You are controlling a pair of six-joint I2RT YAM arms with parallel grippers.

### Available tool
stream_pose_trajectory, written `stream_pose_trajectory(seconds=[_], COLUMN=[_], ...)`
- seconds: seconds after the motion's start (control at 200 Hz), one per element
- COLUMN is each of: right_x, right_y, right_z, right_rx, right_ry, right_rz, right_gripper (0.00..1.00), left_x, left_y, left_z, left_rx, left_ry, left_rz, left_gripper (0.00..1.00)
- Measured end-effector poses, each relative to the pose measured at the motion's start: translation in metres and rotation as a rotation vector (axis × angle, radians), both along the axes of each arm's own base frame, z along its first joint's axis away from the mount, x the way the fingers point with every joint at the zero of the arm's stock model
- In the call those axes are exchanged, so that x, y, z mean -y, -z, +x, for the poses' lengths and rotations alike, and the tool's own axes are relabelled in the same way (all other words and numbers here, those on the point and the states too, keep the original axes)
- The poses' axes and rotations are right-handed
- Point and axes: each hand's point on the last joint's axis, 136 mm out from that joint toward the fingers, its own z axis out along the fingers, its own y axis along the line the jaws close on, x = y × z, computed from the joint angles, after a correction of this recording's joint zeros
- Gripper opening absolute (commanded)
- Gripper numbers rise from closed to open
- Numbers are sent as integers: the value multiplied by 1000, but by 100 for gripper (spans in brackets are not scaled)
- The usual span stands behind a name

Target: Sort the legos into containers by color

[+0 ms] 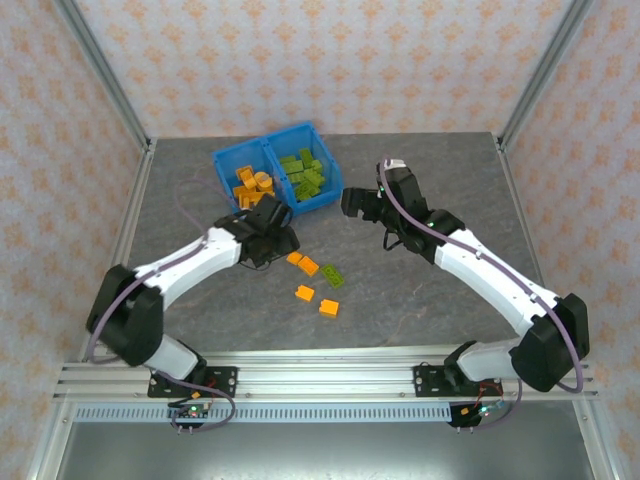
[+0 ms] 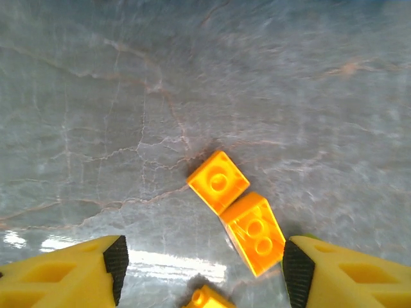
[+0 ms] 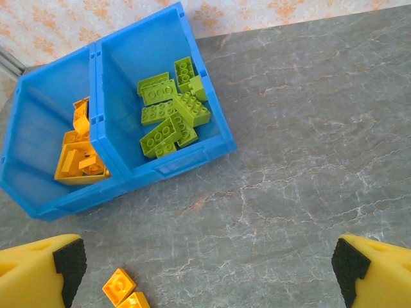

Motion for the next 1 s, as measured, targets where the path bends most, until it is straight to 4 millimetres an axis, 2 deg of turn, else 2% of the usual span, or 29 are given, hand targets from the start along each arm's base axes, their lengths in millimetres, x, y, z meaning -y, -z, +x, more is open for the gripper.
stream_pose_trajectory(seconds=[0.12, 0.275, 0.435, 0.621, 0.851, 1.001], right_x=[4, 9, 16, 26, 37, 41], right_y=[1, 4, 3, 8, 3, 4], right_z=[3, 5, 7, 4, -3, -5], right_rx=[5, 2, 9, 6, 17, 14], right_ry=[28, 52, 93, 131, 169, 179], right_rz=[-14, -36, -51, -66, -73, -76], right_gripper=[99, 99, 99, 99, 99, 99], left_x=[4, 11, 22, 19, 12, 13], left_y=[22, 29, 43, 67, 69, 72], left_z=[11, 23, 36, 25, 15, 13], left_rx=[-70, -92, -130, -215, -259, -271], left_ry=[-97, -158, -175, -196, -221, -221], left_rz=[6, -8, -14, 18, 45, 42], left_gripper=[65, 65, 60, 55, 46, 45])
